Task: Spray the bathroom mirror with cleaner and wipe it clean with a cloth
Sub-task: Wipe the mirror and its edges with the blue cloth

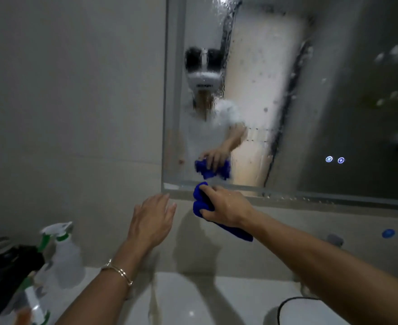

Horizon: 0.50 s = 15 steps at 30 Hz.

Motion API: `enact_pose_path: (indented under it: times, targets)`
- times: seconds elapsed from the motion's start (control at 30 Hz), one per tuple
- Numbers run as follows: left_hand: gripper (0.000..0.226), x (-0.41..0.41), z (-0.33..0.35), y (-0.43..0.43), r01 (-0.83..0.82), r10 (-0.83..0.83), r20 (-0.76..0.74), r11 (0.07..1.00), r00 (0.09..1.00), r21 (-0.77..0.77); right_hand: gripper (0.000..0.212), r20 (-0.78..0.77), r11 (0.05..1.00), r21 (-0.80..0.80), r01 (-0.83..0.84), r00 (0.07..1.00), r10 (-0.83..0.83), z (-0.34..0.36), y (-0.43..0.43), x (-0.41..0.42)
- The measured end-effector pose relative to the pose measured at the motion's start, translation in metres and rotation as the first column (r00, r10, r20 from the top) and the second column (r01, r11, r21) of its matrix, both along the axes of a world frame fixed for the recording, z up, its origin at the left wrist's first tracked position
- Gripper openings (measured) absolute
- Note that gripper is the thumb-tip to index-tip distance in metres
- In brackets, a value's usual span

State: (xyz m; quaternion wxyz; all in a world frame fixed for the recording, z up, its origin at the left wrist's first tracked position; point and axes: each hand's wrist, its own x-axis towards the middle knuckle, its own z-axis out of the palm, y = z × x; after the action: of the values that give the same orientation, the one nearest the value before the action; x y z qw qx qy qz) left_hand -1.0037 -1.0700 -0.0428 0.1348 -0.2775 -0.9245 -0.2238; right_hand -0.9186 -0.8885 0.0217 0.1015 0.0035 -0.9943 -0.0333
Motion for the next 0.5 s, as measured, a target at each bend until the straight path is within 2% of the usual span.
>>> enact_pose_path:
  times: [0.1, 0.23, 0.33, 0.5]
  targets:
    - [0.049, -0.022, 0.031, -0.004, -0.013, 0.012, -0.072, 1.0, 0.997, -0.014, 0.052, -0.101, 0.993, 0.111, -0.028, 0.994, 0.039, 0.034, -0.001, -0.02]
    - [0.048, -0.05, 0.085, -0.009, -0.019, 0.027, -0.172, 0.999, 0.985, 0.045, 0.046, -0.277, 0.96, 0.271, -0.07, 0.95, 0.147, 0.087, -0.002, -0.049]
    - [0.05, -0.068, 0.118, -0.012, -0.027, 0.034, -0.269, 0.999, 0.963, 0.031, 0.052, -0.414, 0.919, 0.392, -0.049, 0.882, 0.223, 0.135, -0.007, -0.072]
    - [0.054, -0.091, 0.15, -0.013, -0.091, 0.085, -0.33, 0.996, 0.94, -0.003, 0.057, -0.596, 0.848, 0.529, 0.028, 0.724, 0.347, 0.205, -0.024, -0.109]
